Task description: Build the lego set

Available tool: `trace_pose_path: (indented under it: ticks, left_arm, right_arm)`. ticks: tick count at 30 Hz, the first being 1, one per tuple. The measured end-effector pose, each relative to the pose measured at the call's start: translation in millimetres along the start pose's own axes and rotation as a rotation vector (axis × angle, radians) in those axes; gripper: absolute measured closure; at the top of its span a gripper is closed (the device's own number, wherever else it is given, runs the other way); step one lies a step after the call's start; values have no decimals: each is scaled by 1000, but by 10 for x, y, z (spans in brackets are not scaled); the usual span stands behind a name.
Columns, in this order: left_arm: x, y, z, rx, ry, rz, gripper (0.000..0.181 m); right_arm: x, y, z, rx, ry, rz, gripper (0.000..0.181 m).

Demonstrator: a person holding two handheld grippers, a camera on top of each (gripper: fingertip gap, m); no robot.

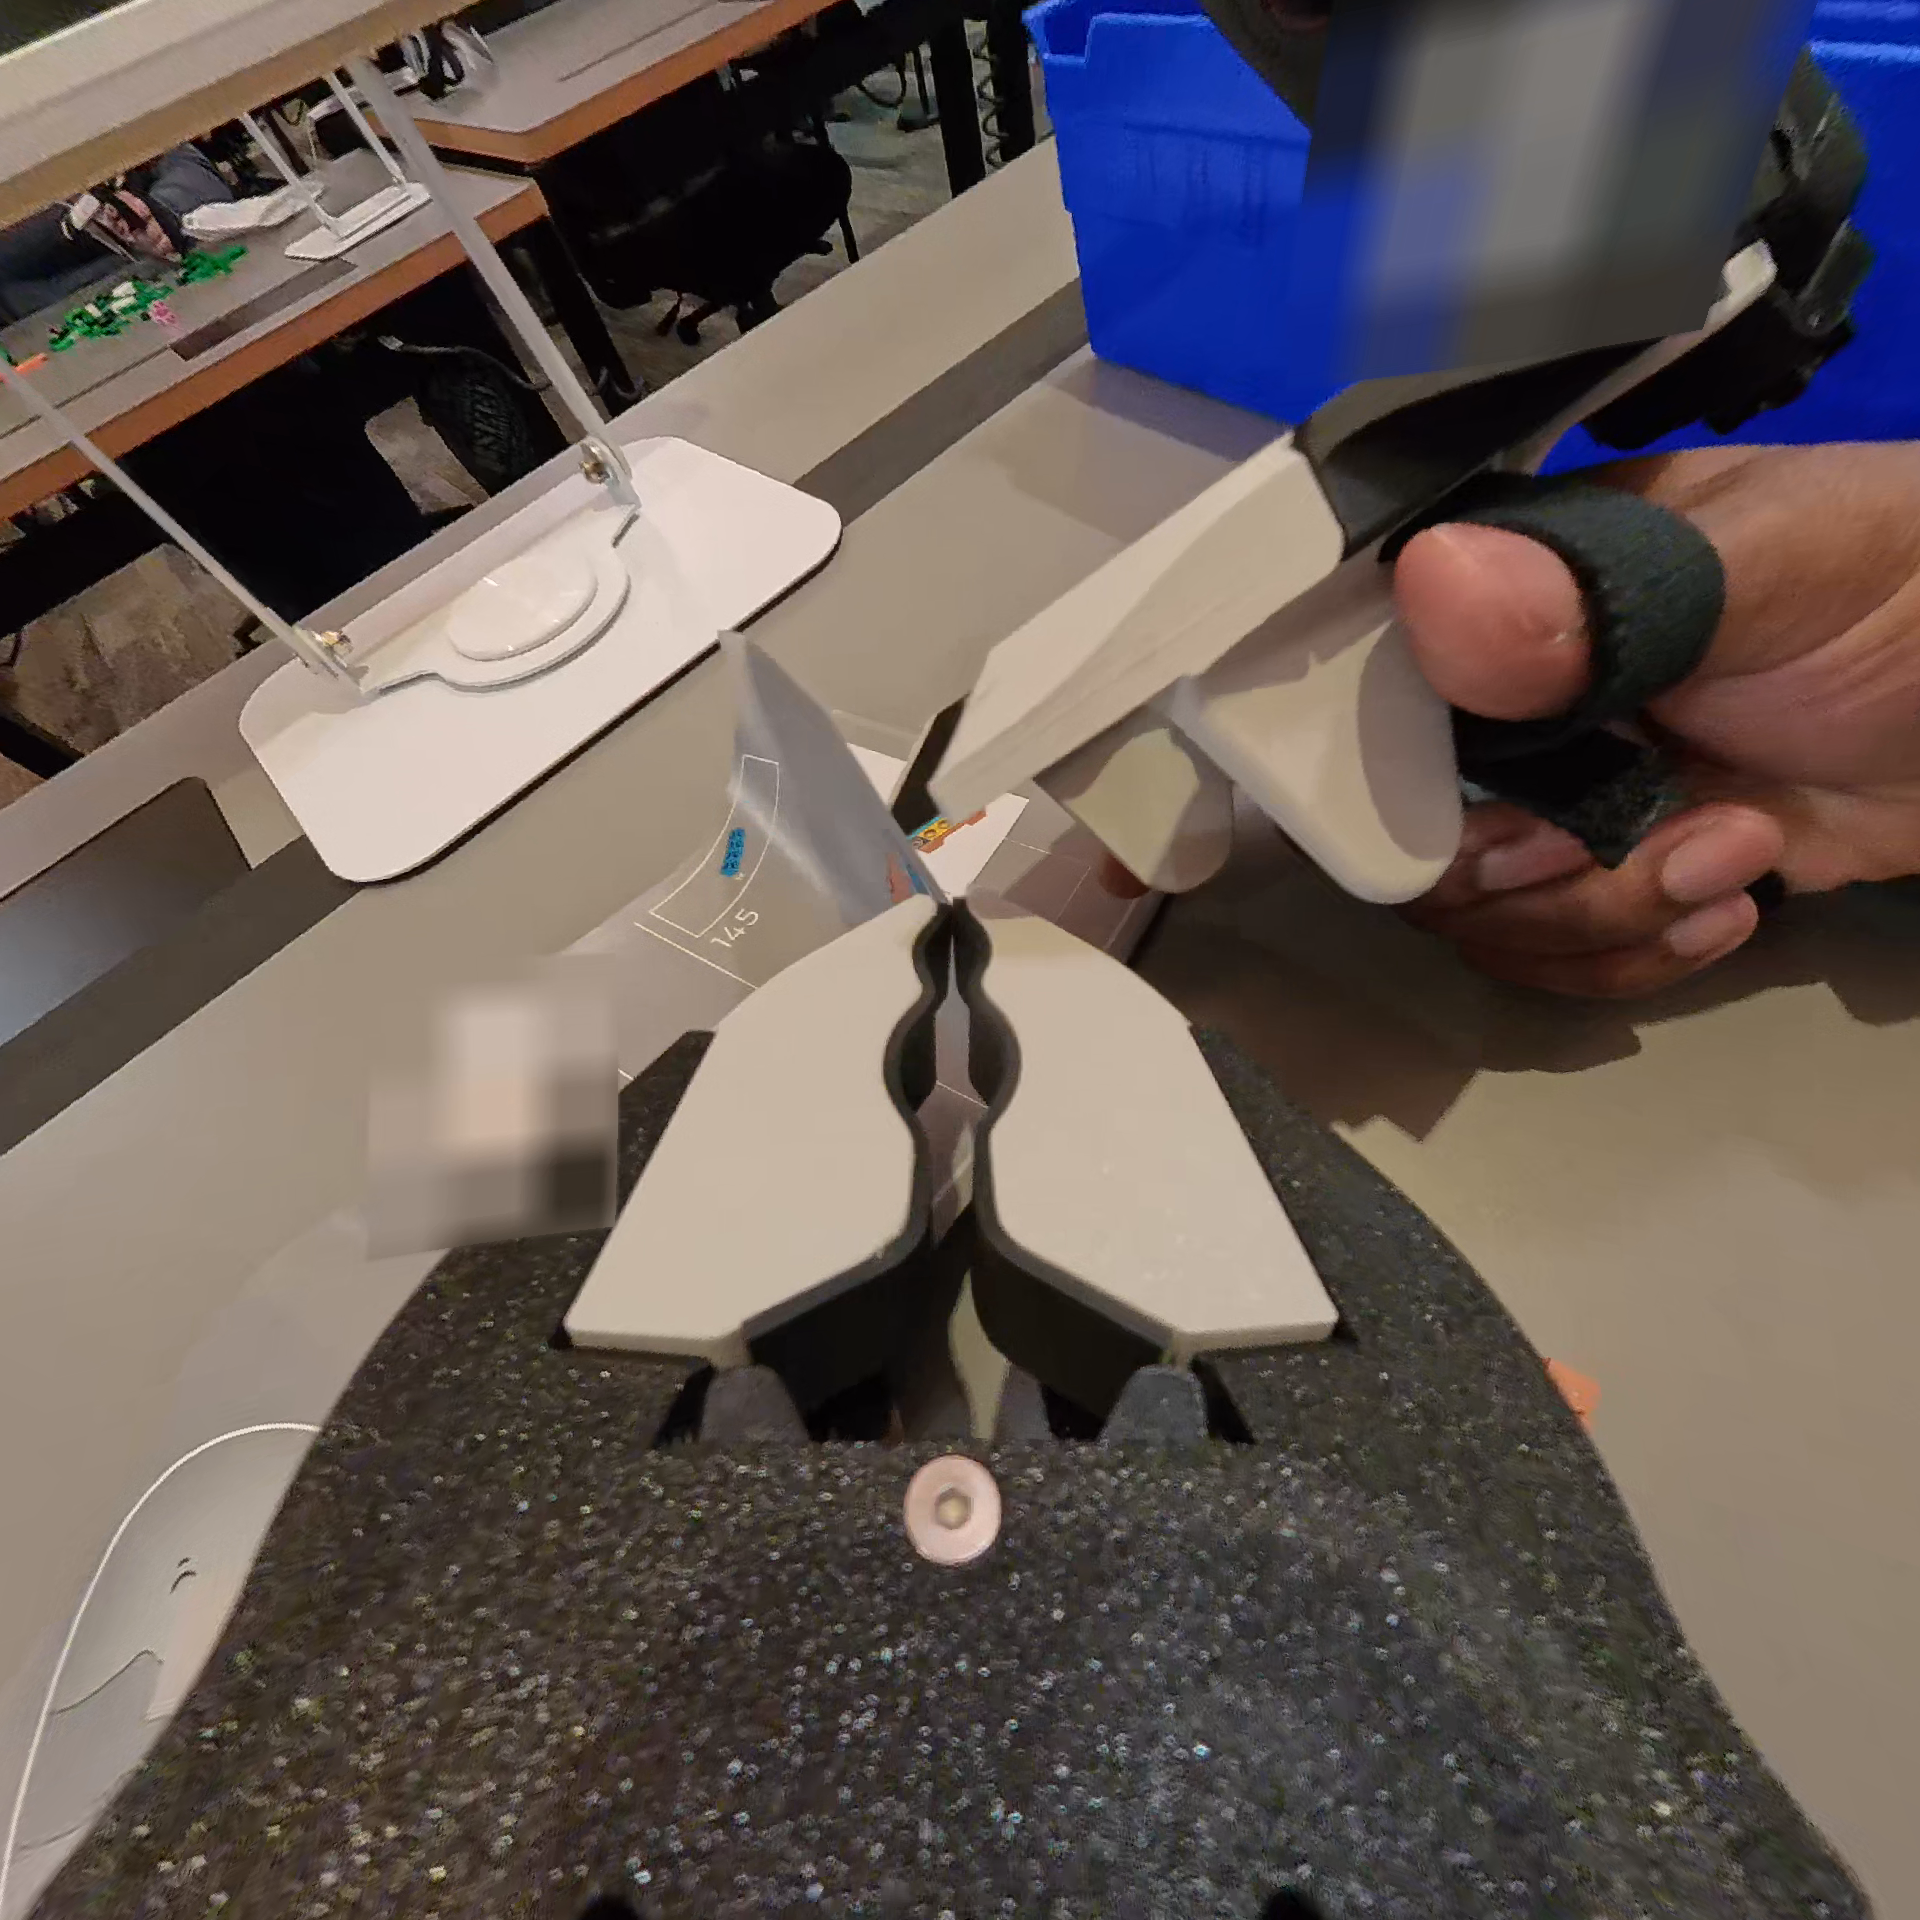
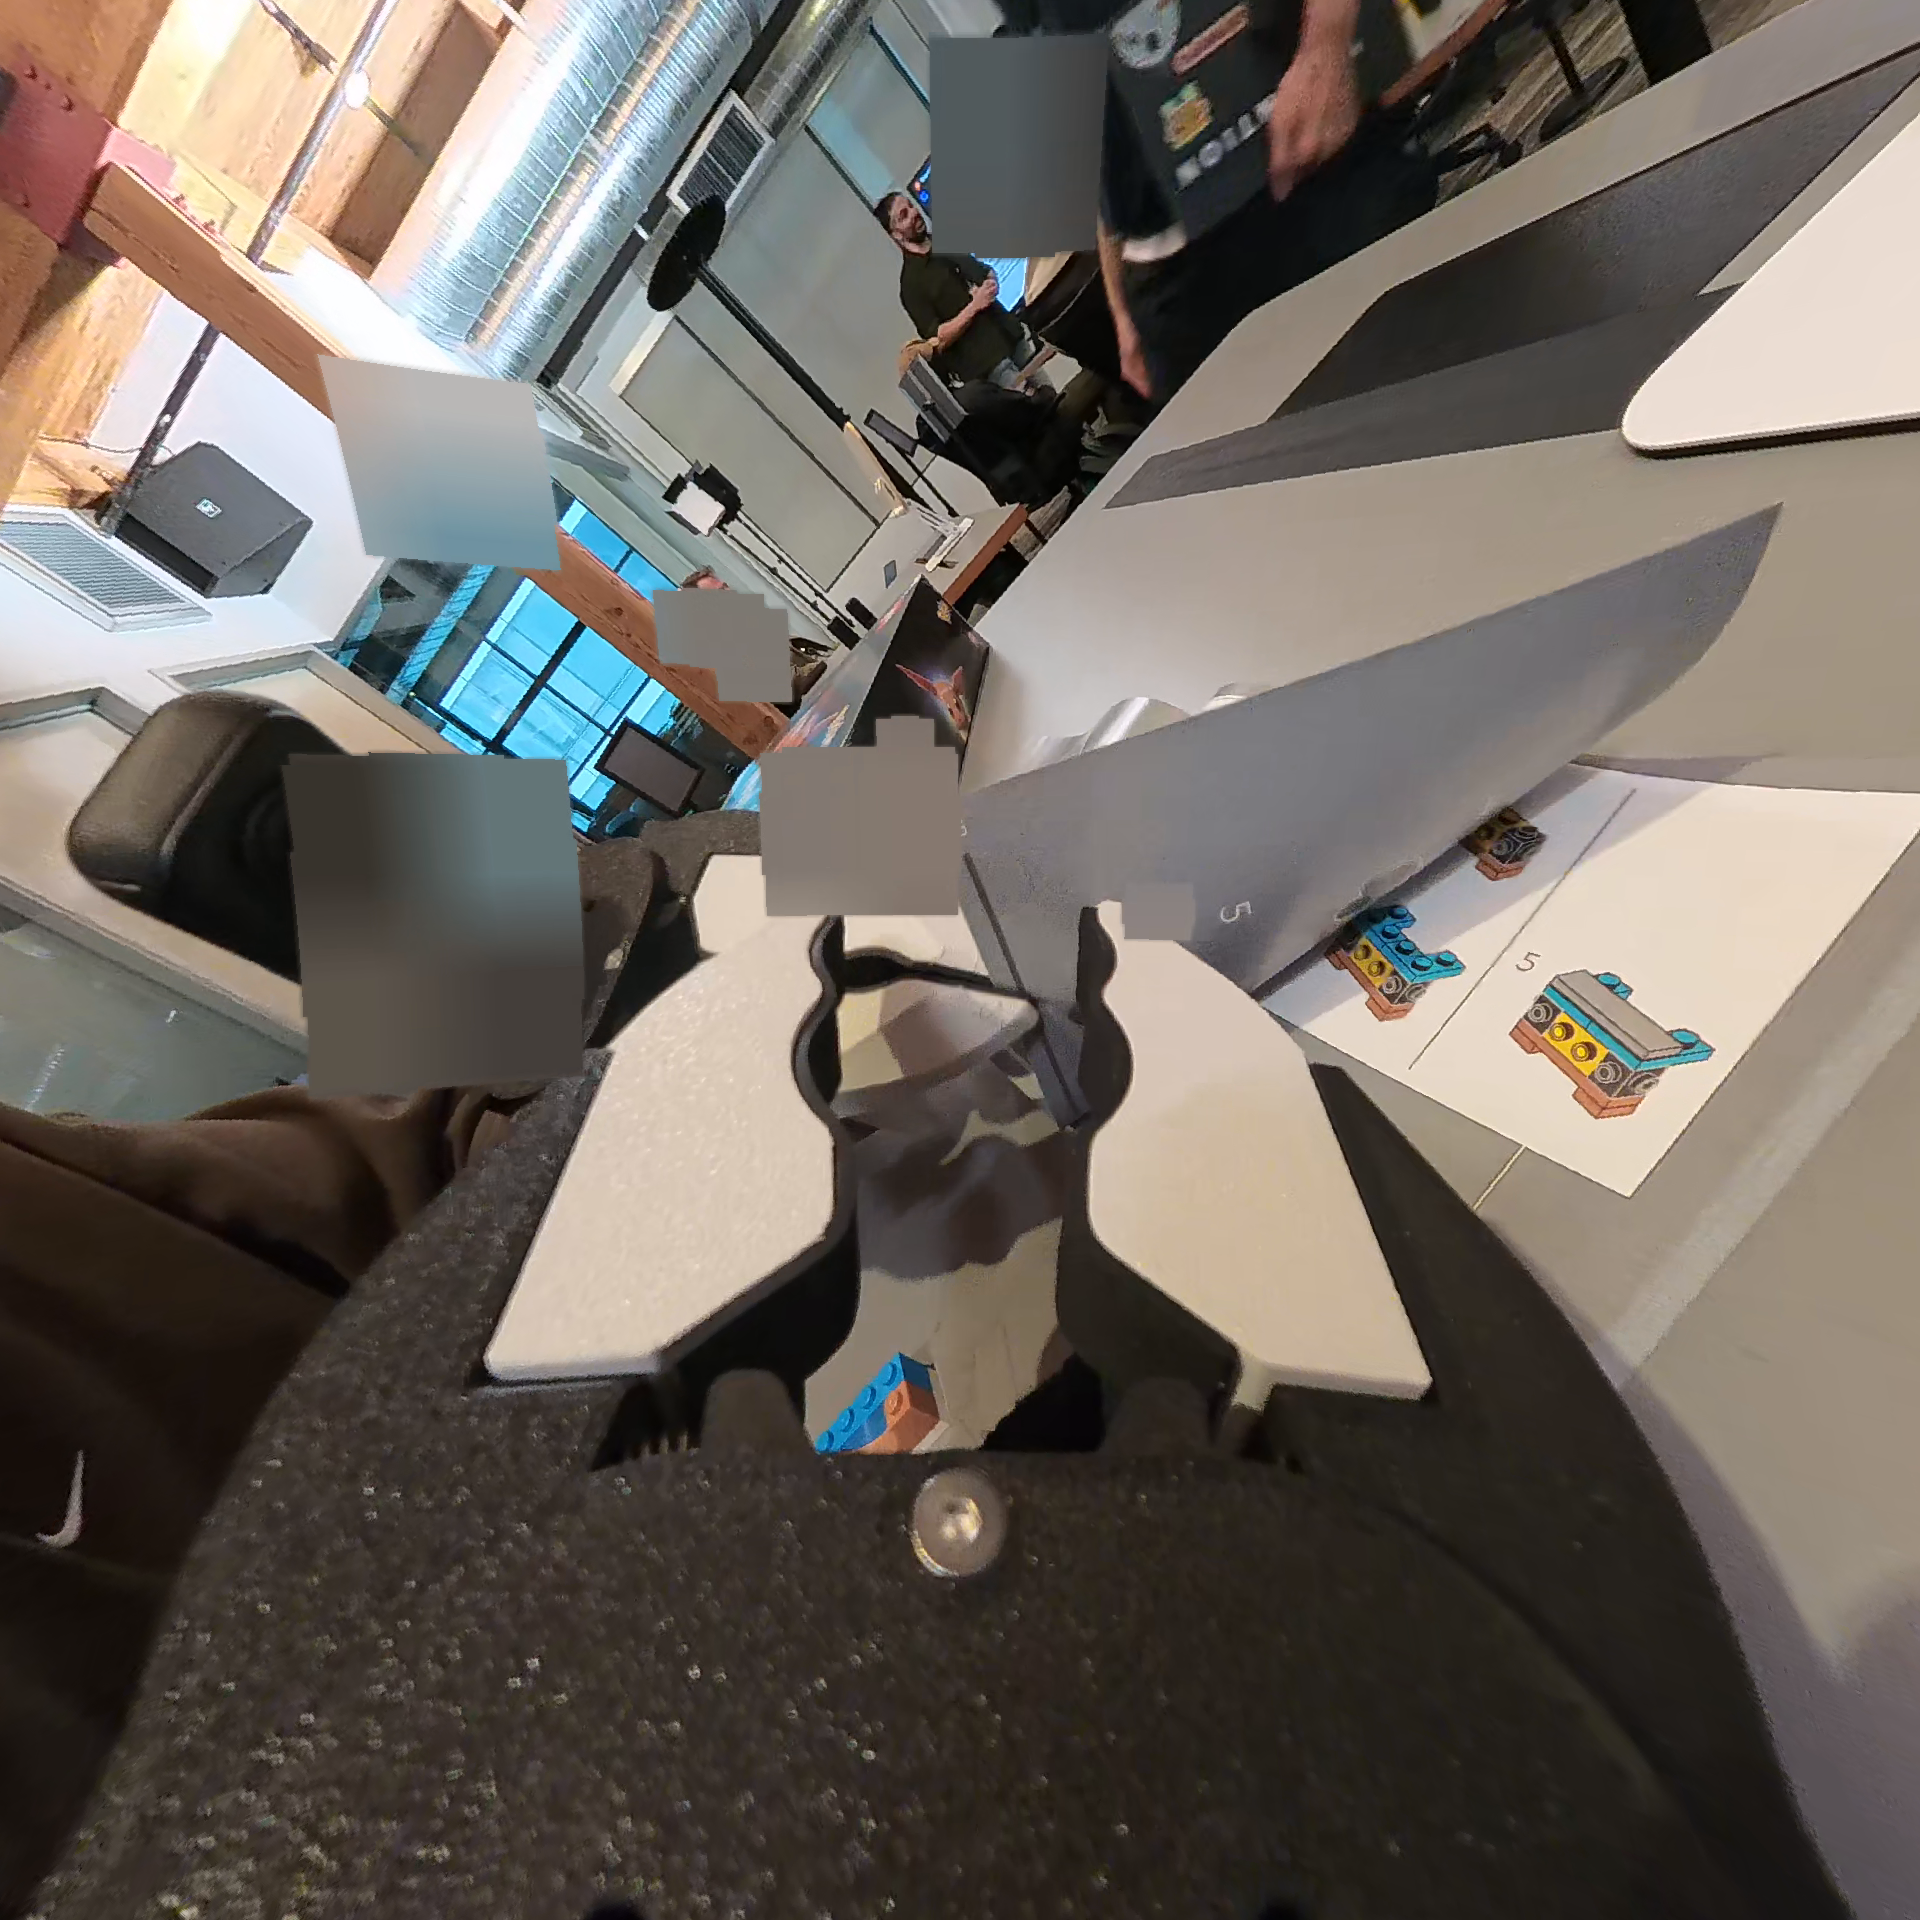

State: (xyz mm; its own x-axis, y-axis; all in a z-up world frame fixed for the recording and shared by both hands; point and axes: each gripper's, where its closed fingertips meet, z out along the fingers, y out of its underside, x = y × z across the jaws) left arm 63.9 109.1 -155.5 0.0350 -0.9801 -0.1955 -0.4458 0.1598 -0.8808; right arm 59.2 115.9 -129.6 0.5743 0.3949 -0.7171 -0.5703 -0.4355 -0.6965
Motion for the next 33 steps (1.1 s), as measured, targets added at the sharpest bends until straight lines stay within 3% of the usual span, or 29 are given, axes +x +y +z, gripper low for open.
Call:
trace_pose_path:
  ticks: [11, 23, 33]
  left_arm:
    - [-98, -102, -138, 122, -4, -71, 181]
    - [-87, -58, -130, 129, -17, -35, 181]
    - [-47, -64, -127, 127, -18, -3, 181]
  right_arm:
    - [193, 38, 11, -24, 155, 15, 135]
    - [225, 15, 134, -46, 126, 62, 105]
    - [256, 10, 128, -37, 142, 69, 124]
